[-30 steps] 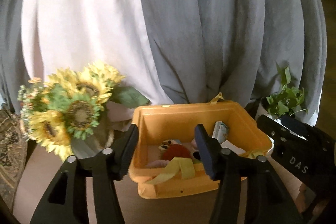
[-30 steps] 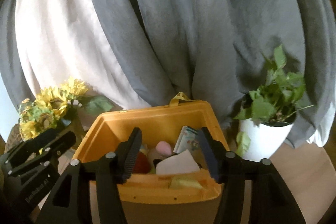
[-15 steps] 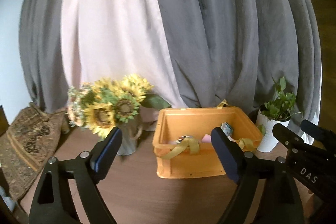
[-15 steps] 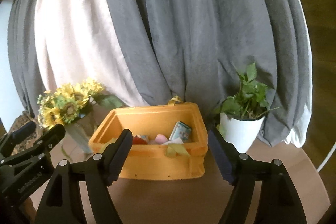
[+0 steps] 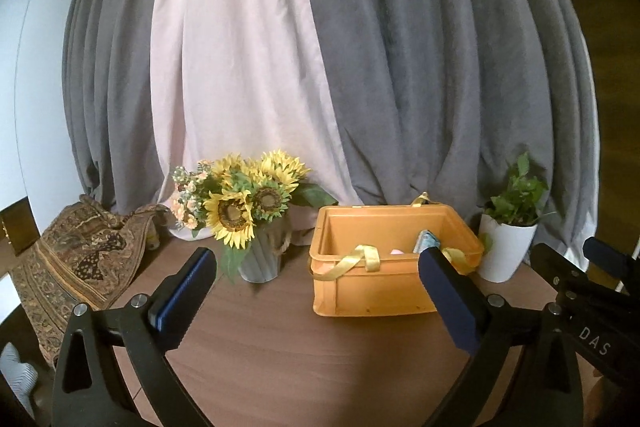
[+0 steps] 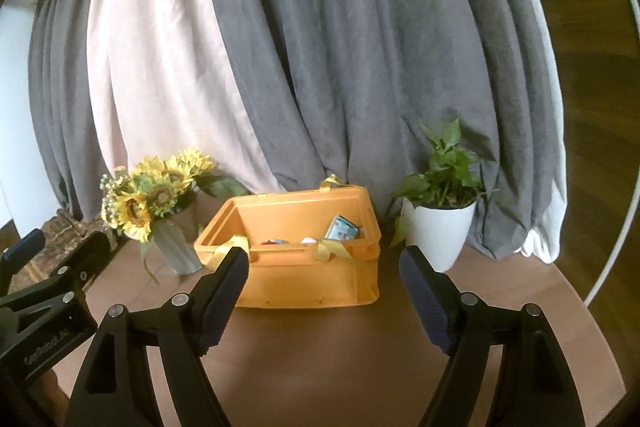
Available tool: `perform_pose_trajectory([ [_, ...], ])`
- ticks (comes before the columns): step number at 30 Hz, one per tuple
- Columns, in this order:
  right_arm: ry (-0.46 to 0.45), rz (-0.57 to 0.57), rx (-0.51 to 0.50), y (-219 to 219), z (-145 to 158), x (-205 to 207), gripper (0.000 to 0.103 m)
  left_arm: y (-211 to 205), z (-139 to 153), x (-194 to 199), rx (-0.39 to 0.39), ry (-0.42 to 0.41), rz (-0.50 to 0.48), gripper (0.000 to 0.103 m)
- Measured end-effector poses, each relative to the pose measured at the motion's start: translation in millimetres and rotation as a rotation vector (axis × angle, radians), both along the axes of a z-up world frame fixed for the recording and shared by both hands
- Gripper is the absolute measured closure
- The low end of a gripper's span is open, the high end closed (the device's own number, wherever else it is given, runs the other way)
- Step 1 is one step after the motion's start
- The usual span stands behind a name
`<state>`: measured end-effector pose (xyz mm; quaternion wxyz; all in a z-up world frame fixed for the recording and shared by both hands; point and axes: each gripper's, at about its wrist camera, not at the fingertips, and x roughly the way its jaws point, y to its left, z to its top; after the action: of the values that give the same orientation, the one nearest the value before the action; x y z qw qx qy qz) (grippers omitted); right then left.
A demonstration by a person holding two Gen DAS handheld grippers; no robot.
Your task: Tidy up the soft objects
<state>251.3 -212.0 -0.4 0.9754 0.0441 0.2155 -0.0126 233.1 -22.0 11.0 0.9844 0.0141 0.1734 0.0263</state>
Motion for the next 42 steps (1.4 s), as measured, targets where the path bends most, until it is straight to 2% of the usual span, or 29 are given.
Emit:
perform_pose_trajectory([
  [13, -0.041, -0.068, 0.003, 26.9, 13.1, -86.7, 0.024, 33.0, 9.1, -80.0, 0.003, 0.005, -0.052, 0.0],
  [20, -0.058, -0.074, -0.028, 47.0, 23.1, -138.3, 0.024, 43.7, 17.7, -123.2, -0.007, 0.01, -0.07, 0.0],
  [42, -0.077, -0.039, -0.029, 30.2, 40.4, -245.1, 0.024, 20.3, 33.1, -243.1, 0.007, -0.048, -0.056, 0.0],
])
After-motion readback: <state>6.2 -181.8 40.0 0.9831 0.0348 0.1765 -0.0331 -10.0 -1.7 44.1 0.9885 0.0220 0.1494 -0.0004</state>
